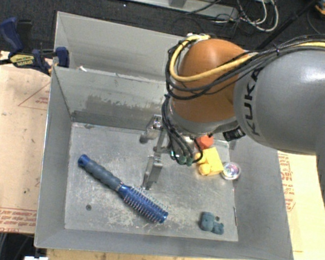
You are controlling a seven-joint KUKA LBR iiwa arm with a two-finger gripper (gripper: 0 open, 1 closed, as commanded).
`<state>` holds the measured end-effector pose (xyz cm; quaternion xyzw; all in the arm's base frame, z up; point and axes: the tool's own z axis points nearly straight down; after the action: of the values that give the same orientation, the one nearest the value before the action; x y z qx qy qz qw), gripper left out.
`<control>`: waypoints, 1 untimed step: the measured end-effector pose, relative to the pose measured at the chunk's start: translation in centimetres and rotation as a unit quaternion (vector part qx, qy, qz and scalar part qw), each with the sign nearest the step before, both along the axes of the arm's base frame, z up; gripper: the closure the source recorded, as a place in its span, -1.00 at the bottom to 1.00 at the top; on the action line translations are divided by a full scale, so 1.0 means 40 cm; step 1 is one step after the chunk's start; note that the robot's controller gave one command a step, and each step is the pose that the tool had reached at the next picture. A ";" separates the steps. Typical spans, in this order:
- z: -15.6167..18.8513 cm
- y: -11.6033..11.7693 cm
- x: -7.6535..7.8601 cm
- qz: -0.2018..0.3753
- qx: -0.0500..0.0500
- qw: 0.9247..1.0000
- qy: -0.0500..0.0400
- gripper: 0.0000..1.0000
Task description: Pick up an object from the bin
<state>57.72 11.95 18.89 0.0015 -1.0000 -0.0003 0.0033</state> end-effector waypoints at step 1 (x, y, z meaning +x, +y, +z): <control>-0.290 -0.008 -0.029 0.108 0.002 0.994 -0.011 -1.00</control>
Offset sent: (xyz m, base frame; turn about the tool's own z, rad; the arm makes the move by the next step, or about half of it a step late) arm -0.0153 -0.0054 -0.1189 -0.2180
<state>56.58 11.63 7.27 0.1096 -0.9939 -0.0022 -0.0075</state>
